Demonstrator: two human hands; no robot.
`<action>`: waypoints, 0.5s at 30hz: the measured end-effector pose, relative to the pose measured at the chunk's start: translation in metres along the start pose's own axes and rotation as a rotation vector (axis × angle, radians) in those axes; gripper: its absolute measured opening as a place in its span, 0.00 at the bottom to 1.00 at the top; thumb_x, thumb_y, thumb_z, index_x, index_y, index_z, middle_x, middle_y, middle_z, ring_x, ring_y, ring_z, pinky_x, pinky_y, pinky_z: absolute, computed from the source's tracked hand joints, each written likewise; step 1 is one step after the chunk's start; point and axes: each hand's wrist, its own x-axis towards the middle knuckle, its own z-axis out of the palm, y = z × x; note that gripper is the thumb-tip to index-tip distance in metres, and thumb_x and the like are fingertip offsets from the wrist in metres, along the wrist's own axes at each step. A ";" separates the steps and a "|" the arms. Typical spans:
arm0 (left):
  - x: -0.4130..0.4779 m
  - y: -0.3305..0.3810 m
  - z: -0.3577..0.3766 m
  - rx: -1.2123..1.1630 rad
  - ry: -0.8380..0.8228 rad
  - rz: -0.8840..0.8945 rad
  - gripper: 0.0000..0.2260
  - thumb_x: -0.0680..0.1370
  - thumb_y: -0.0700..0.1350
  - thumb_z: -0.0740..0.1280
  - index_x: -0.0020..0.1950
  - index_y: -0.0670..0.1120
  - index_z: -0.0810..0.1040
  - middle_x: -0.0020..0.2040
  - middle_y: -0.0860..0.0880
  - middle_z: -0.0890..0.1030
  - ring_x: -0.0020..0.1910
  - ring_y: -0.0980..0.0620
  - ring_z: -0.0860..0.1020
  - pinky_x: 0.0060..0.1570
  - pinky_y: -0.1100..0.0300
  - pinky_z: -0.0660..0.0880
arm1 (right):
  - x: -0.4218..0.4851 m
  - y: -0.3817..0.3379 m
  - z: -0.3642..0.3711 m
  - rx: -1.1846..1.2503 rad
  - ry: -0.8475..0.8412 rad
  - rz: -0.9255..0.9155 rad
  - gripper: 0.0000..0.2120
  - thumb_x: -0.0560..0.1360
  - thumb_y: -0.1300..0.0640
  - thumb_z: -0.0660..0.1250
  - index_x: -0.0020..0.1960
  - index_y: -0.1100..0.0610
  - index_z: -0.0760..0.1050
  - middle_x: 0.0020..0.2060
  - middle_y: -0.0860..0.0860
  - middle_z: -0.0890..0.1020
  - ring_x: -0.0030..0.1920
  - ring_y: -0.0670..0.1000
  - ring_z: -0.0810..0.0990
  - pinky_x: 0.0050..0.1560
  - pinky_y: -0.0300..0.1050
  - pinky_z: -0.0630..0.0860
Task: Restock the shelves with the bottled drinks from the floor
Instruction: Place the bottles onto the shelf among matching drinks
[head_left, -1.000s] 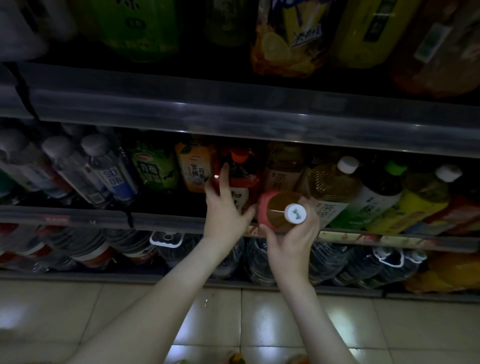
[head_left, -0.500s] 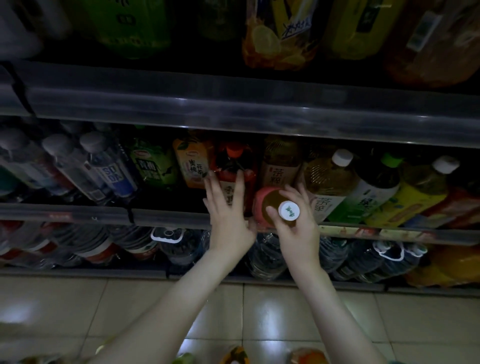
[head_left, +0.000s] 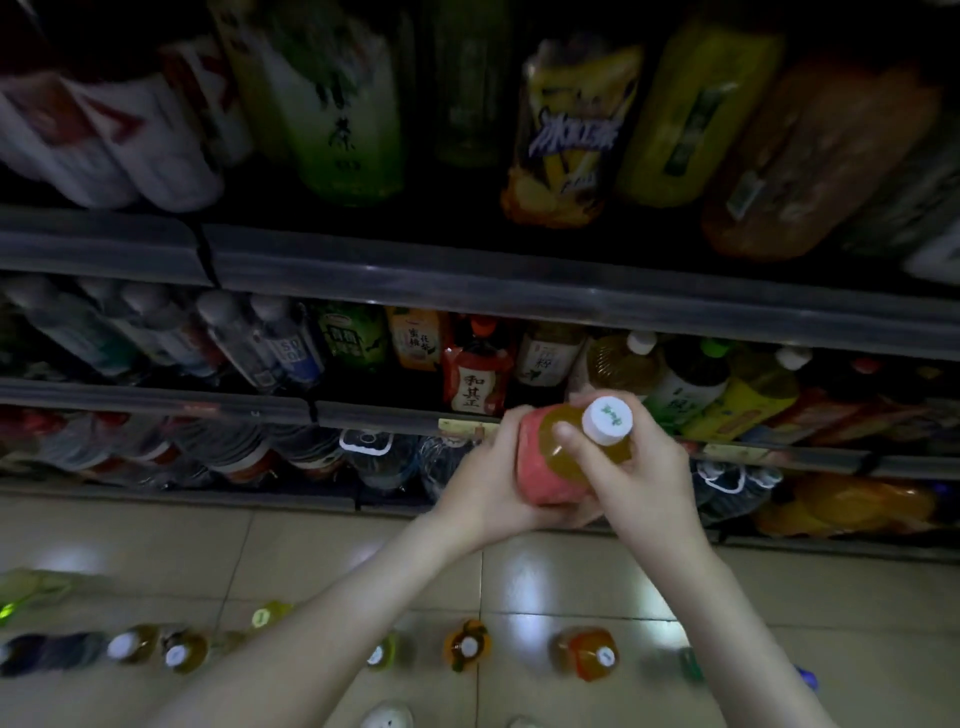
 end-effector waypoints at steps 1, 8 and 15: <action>-0.010 0.011 -0.006 0.012 -0.021 -0.012 0.42 0.60 0.57 0.80 0.65 0.63 0.57 0.56 0.58 0.76 0.54 0.56 0.77 0.47 0.67 0.72 | -0.005 -0.013 -0.010 0.012 -0.044 0.040 0.10 0.71 0.51 0.73 0.49 0.43 0.76 0.46 0.41 0.82 0.50 0.39 0.79 0.50 0.38 0.73; -0.056 0.100 -0.069 0.110 -0.139 -0.004 0.40 0.59 0.61 0.78 0.65 0.64 0.60 0.55 0.58 0.77 0.53 0.55 0.78 0.53 0.56 0.77 | -0.033 -0.108 -0.058 0.111 -0.031 0.102 0.10 0.75 0.56 0.69 0.56 0.48 0.77 0.49 0.43 0.81 0.50 0.38 0.78 0.47 0.31 0.74; -0.076 0.171 -0.131 0.107 -0.221 0.032 0.36 0.58 0.61 0.78 0.62 0.60 0.67 0.52 0.59 0.80 0.50 0.58 0.79 0.52 0.57 0.78 | -0.039 -0.189 -0.069 0.215 0.133 0.131 0.05 0.77 0.50 0.67 0.48 0.51 0.79 0.43 0.48 0.83 0.45 0.48 0.82 0.44 0.45 0.79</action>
